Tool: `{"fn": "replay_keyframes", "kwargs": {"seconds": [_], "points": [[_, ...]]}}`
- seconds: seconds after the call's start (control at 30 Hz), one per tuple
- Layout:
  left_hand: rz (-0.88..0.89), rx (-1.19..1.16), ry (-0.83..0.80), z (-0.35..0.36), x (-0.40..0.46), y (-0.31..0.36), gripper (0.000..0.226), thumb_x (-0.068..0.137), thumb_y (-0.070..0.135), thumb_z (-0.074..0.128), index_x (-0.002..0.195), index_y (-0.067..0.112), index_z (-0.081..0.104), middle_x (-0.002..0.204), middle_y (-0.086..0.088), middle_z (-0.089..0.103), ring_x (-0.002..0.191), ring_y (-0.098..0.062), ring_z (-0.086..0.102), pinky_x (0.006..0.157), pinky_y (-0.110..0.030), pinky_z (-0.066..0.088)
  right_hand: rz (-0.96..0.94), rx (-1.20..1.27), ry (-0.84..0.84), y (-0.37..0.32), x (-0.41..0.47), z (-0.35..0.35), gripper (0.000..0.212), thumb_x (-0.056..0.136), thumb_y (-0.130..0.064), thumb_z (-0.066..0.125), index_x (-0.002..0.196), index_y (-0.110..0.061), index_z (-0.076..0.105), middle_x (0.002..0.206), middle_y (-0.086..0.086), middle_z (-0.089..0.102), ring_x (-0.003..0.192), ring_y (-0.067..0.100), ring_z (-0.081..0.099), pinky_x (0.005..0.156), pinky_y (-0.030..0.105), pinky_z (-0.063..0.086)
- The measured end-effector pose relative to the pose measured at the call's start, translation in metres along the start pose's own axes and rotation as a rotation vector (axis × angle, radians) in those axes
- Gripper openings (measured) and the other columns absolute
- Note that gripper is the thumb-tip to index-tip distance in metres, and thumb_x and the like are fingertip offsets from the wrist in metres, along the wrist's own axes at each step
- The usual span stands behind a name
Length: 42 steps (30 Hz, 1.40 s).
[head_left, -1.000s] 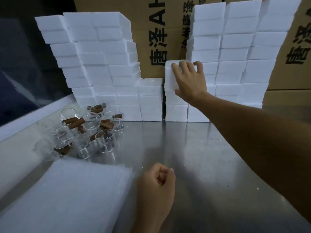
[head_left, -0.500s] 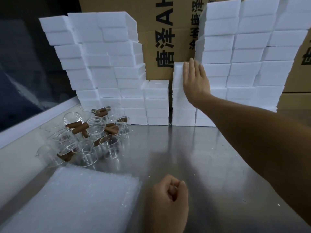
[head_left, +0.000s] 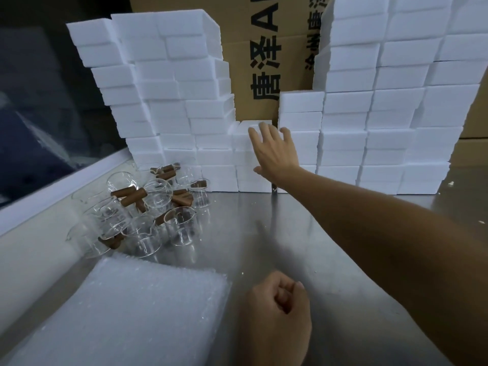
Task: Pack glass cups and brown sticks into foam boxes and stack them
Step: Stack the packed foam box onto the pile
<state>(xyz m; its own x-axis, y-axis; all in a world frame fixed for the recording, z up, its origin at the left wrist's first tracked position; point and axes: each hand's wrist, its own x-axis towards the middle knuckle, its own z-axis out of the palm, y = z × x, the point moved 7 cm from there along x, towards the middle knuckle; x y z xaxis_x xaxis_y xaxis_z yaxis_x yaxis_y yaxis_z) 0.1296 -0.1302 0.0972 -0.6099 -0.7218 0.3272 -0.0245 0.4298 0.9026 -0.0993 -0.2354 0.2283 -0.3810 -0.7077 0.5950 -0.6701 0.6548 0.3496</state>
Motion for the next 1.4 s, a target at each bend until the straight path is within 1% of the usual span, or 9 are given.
{"fn": "replay_keyframes", "kwargs": {"seconds": [0.13, 0.27, 0.43, 0.7, 0.8, 0.87, 1.03, 1.2, 1.4], "points": [[0.013, 0.004, 0.021, 0.001, 0.0, 0.002, 0.003, 0.074, 0.03, 0.061, 0.071, 0.03, 0.06, 0.041, 0.007, 0.047, 0.037, -0.004, 0.04, 0.047, -0.02, 0.034, -0.055, -0.088, -0.049, -0.009, 0.018, 0.01, 0.109, 0.068, -0.052, 0.085, 0.148, -0.013, 0.023, 0.141, 0.014, 0.039, 0.127, 0.031, 0.042, 0.11, 0.048, 0.031], [0.039, 0.025, 0.04, 0.001, 0.0, 0.0, 0.018, 0.067, 0.036, 0.054, 0.055, 0.022, 0.054, 0.042, 0.009, 0.046, 0.038, -0.004, 0.038, 0.047, -0.02, 0.033, -0.041, -0.083, -0.103, -0.008, 0.029, 0.015, 0.103, 0.065, -0.049, 0.089, 0.142, -0.015, 0.029, 0.129, 0.01, 0.046, 0.118, 0.029, 0.049, 0.109, 0.047, 0.03], [0.109, 0.043, 0.06, 0.001, -0.001, 0.001, 0.017, 0.066, 0.04, 0.054, 0.081, 0.032, 0.057, 0.042, 0.009, 0.045, 0.036, -0.004, 0.036, 0.044, -0.018, 0.031, -0.019, -0.011, -0.112, -0.001, 0.046, 0.003, 0.093, 0.07, -0.044, 0.088, 0.141, -0.015, 0.036, 0.132, 0.011, 0.049, 0.121, 0.031, 0.051, 0.107, 0.046, 0.034], [0.102, 0.034, 0.065, 0.001, -0.001, 0.001, 0.03, 0.058, 0.055, 0.043, 0.076, 0.037, 0.057, 0.041, 0.011, 0.044, 0.034, -0.003, 0.036, 0.043, -0.014, 0.027, -0.058, 0.006, -0.066, 0.002, 0.053, -0.011, 0.083, 0.081, -0.033, 0.081, 0.145, -0.01, 0.033, 0.134, 0.015, 0.049, 0.123, 0.034, 0.049, 0.104, 0.047, 0.039], [0.079, 0.025, 0.055, 0.0, 0.0, 0.001, 0.021, 0.059, 0.053, 0.045, 0.071, 0.04, 0.057, 0.04, 0.011, 0.044, 0.035, -0.003, 0.036, 0.043, -0.013, 0.027, -0.051, -0.044, -0.052, 0.001, 0.048, -0.008, 0.093, 0.077, -0.019, 0.081, 0.149, -0.006, 0.025, 0.136, 0.017, 0.047, 0.125, 0.034, 0.047, 0.104, 0.048, 0.04], [0.059, 0.027, 0.04, 0.002, 0.0, 0.0, 0.011, 0.062, 0.045, 0.051, 0.07, 0.039, 0.057, 0.04, 0.01, 0.043, 0.036, -0.004, 0.035, 0.045, -0.016, 0.029, -0.024, -0.049, -0.066, 0.005, 0.044, -0.003, 0.092, 0.073, -0.016, 0.083, 0.146, -0.007, 0.027, 0.134, 0.015, 0.049, 0.122, 0.033, 0.049, 0.104, 0.046, 0.041], [0.063, 0.067, 0.041, 0.004, 0.001, 0.001, 0.016, 0.064, 0.037, 0.053, 0.078, 0.029, 0.056, 0.041, 0.007, 0.043, 0.038, -0.004, 0.033, 0.046, -0.02, 0.031, -0.027, 0.0, -0.003, -0.003, 0.036, -0.01, 0.071, 0.072, -0.022, 0.081, 0.13, -0.008, 0.042, 0.121, 0.012, 0.053, 0.108, 0.03, 0.052, 0.093, 0.04, 0.043], [0.005, 0.04, 0.024, 0.003, 0.001, 0.001, 0.014, 0.065, 0.034, 0.054, 0.075, 0.025, 0.057, 0.043, 0.001, 0.046, 0.039, -0.007, 0.039, 0.048, -0.025, 0.037, 0.019, 0.077, 0.061, -0.001, 0.014, -0.038, 0.079, 0.073, -0.027, 0.079, 0.138, -0.009, 0.037, 0.127, 0.012, 0.051, 0.114, 0.03, 0.049, 0.099, 0.043, 0.041], [-0.007, -0.006, -0.015, 0.001, 0.0, 0.005, 0.014, 0.068, 0.031, 0.057, 0.069, 0.017, 0.057, 0.046, -0.001, 0.052, 0.041, -0.007, 0.044, 0.047, -0.027, 0.038, 0.105, 0.261, 0.16, 0.021, -0.064, -0.083, 0.086, 0.071, -0.034, 0.078, 0.143, -0.017, 0.034, 0.137, 0.009, 0.046, 0.126, 0.03, 0.042, 0.103, 0.045, 0.035]]}}
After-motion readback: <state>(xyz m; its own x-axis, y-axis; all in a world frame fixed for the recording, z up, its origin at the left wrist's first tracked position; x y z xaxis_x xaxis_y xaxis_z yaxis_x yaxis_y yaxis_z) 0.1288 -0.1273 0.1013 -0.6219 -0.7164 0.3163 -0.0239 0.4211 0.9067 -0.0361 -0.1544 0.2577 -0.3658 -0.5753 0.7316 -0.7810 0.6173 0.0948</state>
